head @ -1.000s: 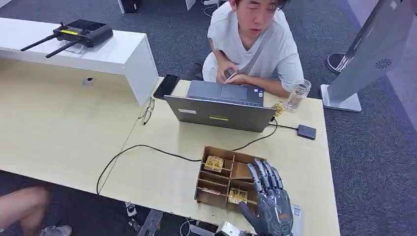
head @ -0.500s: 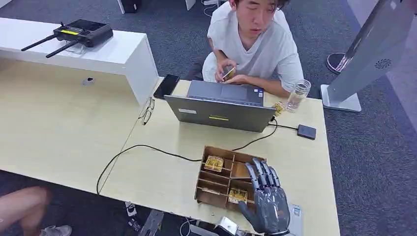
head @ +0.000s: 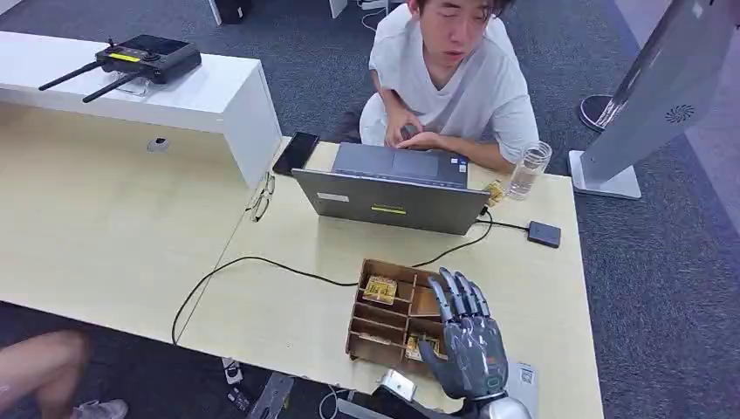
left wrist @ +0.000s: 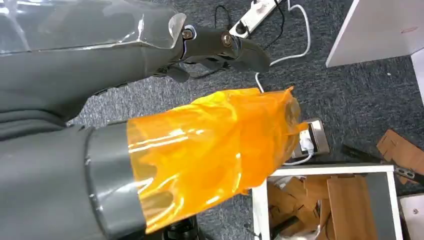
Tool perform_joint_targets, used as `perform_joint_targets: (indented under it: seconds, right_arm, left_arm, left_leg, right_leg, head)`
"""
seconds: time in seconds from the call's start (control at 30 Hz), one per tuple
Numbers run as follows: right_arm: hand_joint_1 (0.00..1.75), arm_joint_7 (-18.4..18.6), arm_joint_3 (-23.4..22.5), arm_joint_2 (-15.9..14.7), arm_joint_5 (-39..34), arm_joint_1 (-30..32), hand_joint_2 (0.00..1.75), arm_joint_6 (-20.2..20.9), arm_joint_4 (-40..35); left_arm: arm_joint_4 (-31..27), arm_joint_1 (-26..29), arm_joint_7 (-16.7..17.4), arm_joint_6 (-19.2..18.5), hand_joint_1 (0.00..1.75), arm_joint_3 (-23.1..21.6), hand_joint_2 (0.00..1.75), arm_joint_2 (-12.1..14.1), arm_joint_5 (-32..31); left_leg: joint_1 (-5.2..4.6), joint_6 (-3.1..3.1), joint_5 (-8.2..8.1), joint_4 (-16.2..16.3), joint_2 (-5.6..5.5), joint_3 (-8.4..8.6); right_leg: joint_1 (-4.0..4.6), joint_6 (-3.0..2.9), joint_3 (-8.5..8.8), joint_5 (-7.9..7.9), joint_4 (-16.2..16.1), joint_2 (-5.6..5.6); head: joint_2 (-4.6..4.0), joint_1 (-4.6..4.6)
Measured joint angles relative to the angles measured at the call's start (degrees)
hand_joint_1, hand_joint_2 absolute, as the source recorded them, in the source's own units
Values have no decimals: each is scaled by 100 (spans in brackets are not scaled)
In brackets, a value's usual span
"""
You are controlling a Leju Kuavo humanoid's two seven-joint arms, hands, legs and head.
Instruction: Pass the card to the sensor for recognition and then transmit it.
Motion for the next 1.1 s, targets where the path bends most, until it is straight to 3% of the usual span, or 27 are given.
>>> perform_joint_targets:
  seconds: [1.1]
  right_arm:
    - [19, 72, 4, -2, -118, -117, 175, 312, -9]
  left_arm:
    - [0, -5, 22, -17, 0, -9, 0, -4, 46]
  left_leg:
    - [0, -2, 3, 0, 0, -1]
  right_leg:
    - [0, 2, -2, 3, 0, 0]
  head:
    - [0, 0]
